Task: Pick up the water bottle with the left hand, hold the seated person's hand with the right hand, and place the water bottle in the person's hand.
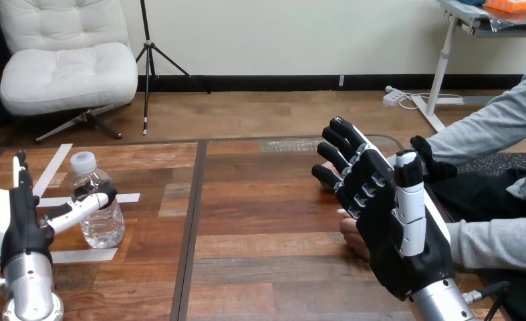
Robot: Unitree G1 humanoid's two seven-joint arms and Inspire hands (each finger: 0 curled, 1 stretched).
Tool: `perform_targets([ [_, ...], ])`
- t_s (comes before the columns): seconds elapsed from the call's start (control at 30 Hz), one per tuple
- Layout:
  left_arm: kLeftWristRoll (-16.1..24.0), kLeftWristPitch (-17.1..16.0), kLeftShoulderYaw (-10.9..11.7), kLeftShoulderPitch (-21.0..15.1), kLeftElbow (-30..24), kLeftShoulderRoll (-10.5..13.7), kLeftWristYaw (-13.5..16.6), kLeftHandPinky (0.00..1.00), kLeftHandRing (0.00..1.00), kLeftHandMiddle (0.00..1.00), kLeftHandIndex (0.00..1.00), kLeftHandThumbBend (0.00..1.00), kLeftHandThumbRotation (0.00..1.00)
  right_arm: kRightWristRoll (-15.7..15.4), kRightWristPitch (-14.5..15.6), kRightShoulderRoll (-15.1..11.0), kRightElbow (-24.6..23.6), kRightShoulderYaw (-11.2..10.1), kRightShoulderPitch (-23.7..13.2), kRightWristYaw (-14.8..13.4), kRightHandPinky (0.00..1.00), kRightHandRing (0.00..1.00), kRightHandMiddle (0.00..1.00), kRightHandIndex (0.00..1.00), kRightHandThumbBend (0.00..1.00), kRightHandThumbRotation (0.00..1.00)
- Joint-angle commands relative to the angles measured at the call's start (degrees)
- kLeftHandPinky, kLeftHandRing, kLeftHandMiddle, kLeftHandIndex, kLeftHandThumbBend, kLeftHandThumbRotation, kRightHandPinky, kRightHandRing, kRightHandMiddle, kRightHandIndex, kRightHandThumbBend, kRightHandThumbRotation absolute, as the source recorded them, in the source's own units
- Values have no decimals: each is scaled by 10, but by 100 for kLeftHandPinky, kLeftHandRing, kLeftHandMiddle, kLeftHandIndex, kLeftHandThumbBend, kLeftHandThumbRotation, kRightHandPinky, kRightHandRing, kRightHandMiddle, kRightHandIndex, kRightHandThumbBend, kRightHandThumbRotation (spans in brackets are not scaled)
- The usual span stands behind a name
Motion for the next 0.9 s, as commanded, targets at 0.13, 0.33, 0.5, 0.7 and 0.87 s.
perform_targets([
  [0.13, 2, -7, -10, -59, 10, 20, -3, 93, 99, 100, 100, 100, 21, 8, 0, 1, -19, -4, -27, 2, 92, 96, 95, 92, 73, 100],
  [0.33, 2, -6, -13, -71, 28, 23, -9, 93, 99, 100, 100, 100, 20, 8, -1, 0, -20, -4, -27, 3, 92, 96, 95, 92, 73, 100],
  [0.5, 8, 1, -18, -82, 41, 26, -9, 92, 99, 100, 100, 100, 21, 9, -2, -1, -18, -5, -27, 5, 92, 96, 95, 92, 73, 100],
  [0.7, 13, 1, -25, -94, 55, 30, -7, 91, 99, 100, 100, 99, 20, 9, -2, -3, -19, -5, -27, 7, 92, 96, 95, 92, 73, 100],
  [0.87, 22, 8, -35, -103, 59, 32, -4, 91, 99, 100, 100, 98, 20, 10, -3, -3, -20, -6, -28, 7, 93, 96, 95, 93, 72, 100],
])
